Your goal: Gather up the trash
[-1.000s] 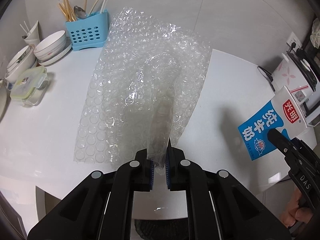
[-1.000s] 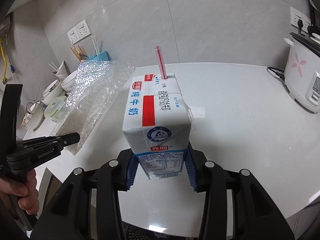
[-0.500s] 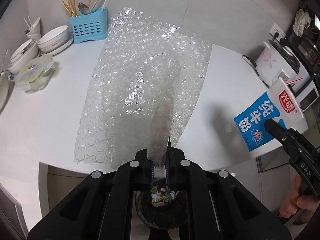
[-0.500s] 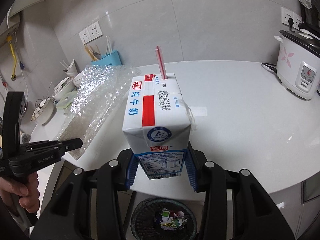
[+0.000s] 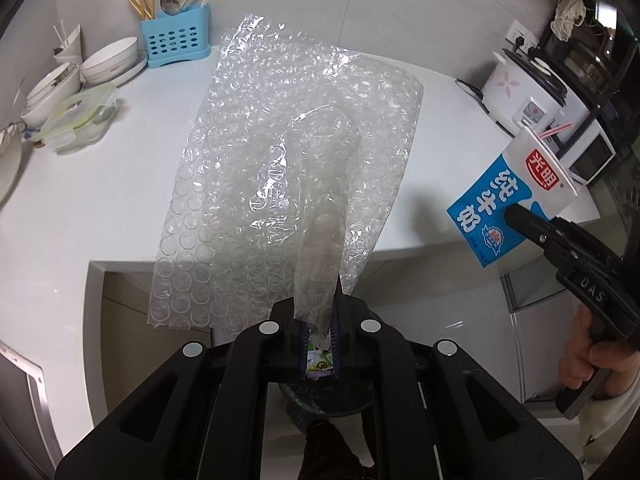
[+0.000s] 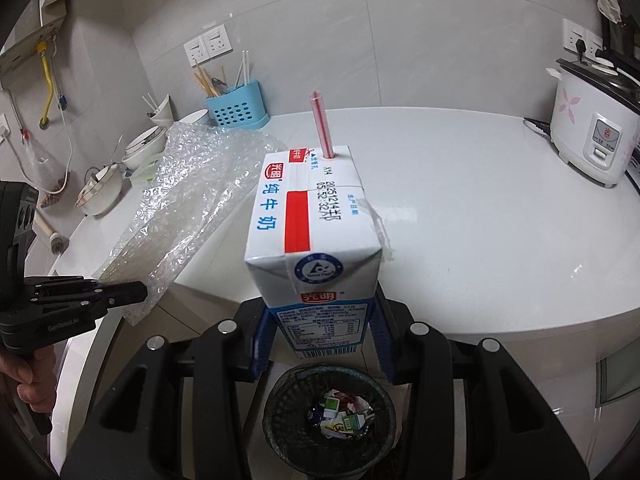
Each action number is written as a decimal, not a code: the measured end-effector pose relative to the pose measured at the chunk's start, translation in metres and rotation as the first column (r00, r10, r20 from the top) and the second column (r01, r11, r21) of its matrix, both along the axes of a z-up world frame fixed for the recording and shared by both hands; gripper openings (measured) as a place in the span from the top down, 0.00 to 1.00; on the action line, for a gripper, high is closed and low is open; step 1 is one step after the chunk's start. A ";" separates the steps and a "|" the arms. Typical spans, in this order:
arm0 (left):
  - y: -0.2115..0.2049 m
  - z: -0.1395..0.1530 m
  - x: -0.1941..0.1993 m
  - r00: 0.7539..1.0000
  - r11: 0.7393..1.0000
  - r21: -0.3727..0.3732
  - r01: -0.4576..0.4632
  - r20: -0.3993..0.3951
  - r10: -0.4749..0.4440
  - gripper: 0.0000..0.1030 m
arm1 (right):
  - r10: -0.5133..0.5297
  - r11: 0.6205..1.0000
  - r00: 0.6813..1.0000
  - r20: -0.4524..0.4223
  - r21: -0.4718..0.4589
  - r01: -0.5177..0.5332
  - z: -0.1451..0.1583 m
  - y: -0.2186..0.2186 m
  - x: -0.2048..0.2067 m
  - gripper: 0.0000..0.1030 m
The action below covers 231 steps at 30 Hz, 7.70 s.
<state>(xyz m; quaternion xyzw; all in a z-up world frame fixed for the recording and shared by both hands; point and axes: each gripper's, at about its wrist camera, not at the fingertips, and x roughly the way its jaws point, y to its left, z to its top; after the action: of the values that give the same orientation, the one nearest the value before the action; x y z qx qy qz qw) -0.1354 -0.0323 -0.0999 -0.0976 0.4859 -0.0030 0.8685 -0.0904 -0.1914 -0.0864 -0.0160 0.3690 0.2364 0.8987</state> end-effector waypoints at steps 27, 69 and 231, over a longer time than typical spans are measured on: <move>-0.045 -0.099 -0.078 0.979 0.996 -0.006 0.091 -0.182 -0.091 0.92 | 0.050 0.991 0.988 -0.148 -0.115 -0.067 -0.077 -0.003 -0.057 0.62; -0.041 -0.235 -0.048 0.917 1.000 -0.025 -0.017 -0.398 0.006 0.93 | 0.011 0.946 0.881 -0.474 -0.280 -0.162 -0.277 0.028 -0.007 0.62; -0.024 0.111 -0.070 0.998 0.996 0.071 -0.055 0.021 0.053 0.06 | -0.172 0.972 0.978 -0.117 -0.179 0.150 0.096 -0.024 -0.085 0.07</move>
<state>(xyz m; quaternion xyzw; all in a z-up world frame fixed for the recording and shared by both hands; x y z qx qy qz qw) -0.2049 -0.0567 0.0110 -0.0797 0.4744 0.0368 0.8759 -0.1754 -0.2154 0.0096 -0.0466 0.4464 0.1309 0.8840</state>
